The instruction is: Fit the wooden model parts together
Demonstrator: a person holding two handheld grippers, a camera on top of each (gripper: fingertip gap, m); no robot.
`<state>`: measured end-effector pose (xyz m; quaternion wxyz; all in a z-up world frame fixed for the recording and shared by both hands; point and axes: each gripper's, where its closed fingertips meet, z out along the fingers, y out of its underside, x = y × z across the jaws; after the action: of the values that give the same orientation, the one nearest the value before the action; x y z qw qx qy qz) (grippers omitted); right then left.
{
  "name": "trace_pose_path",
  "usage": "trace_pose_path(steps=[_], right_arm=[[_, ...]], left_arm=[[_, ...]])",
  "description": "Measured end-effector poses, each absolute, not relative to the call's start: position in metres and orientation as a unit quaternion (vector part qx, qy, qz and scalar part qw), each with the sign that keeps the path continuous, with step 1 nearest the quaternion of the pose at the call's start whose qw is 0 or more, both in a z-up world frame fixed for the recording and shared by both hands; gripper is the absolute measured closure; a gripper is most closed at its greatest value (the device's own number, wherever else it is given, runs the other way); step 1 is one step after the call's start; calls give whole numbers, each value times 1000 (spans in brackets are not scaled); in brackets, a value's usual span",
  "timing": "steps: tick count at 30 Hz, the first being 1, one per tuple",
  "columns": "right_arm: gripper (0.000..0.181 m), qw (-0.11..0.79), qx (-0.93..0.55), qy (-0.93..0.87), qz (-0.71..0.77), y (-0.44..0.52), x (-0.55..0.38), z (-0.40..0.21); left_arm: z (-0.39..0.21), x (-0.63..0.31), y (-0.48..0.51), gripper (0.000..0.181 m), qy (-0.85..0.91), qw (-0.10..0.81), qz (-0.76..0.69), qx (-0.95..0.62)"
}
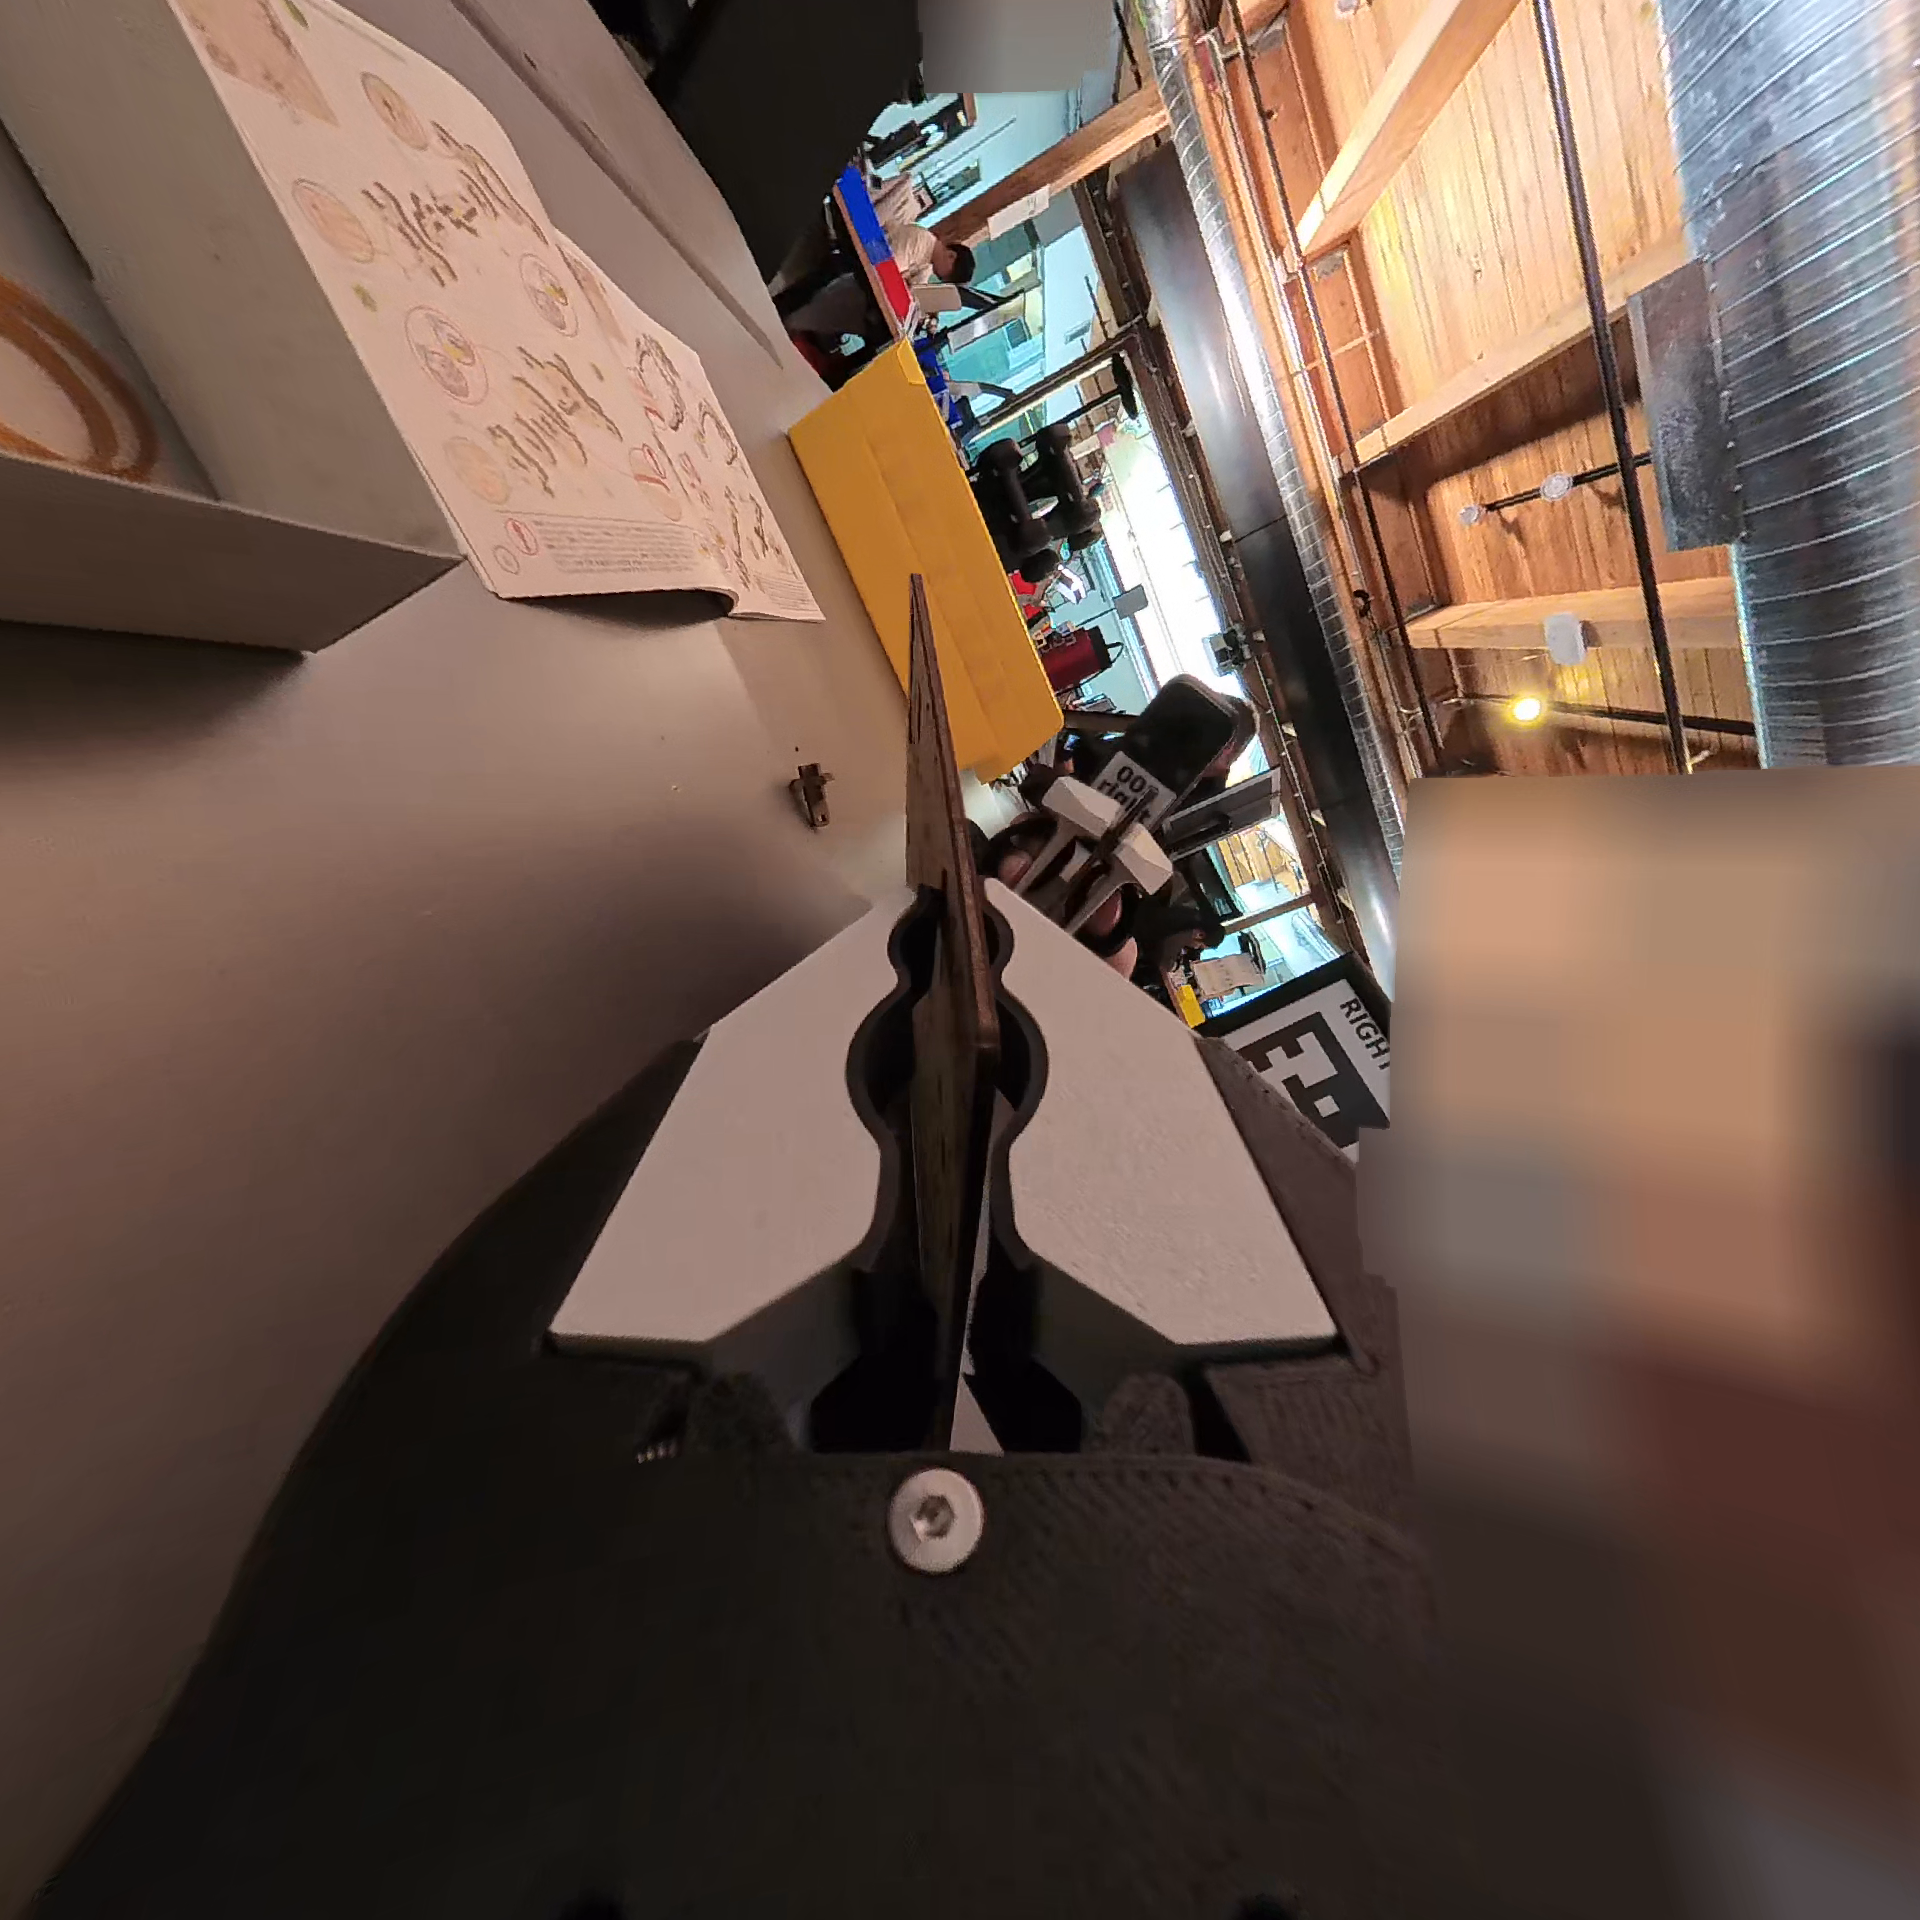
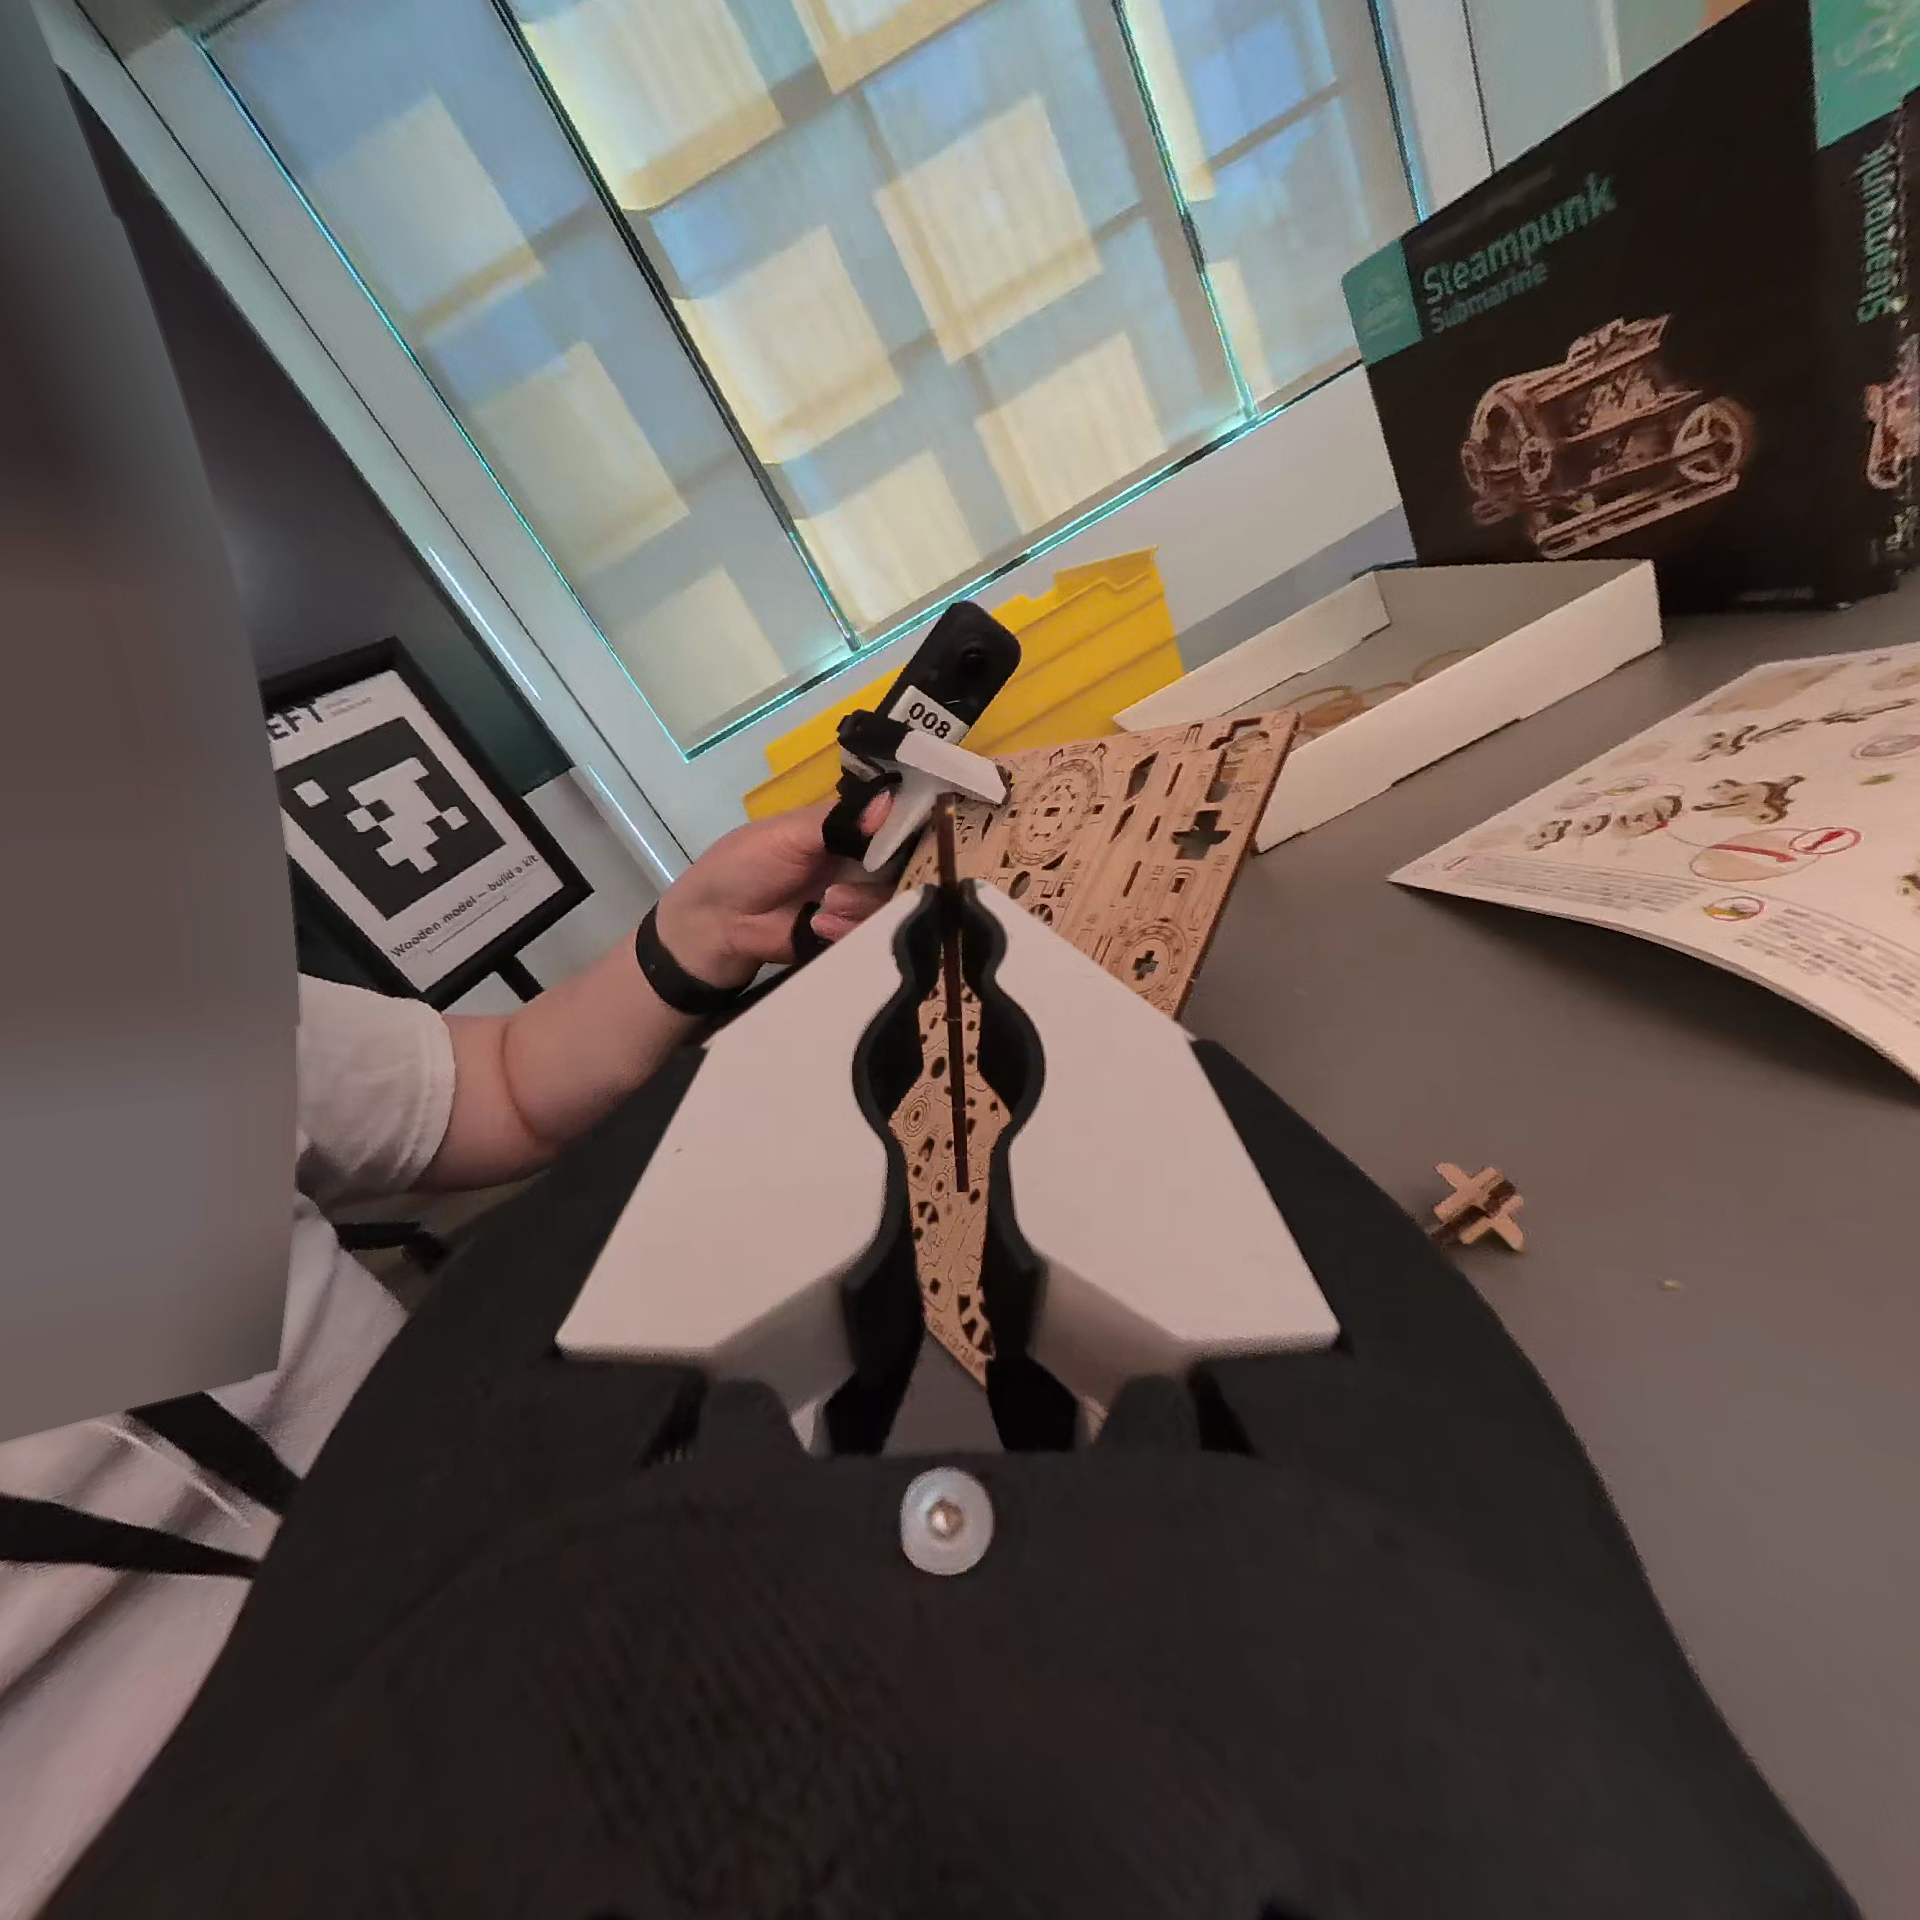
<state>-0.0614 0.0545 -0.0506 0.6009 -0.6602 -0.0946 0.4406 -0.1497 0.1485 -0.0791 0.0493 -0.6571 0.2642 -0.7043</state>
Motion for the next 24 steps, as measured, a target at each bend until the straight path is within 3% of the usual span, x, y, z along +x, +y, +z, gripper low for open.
trace_pose_path(steps=[5, 10, 24], right_arm=[[180, 593, -633, -158, 472, 42, -99, -44], [179, 580, -654, -293, 388, 37, -153, -64], [179, 592, -648, -312, 364, 34, -156, -65]], left_arm=[[-77, -149, 148, 177, 269, 52, -707, -652], [-84, -148, 150, 180, 265, 48, -695, -667], [-87, -147, 151, 180, 257, 41, -692, -674]])
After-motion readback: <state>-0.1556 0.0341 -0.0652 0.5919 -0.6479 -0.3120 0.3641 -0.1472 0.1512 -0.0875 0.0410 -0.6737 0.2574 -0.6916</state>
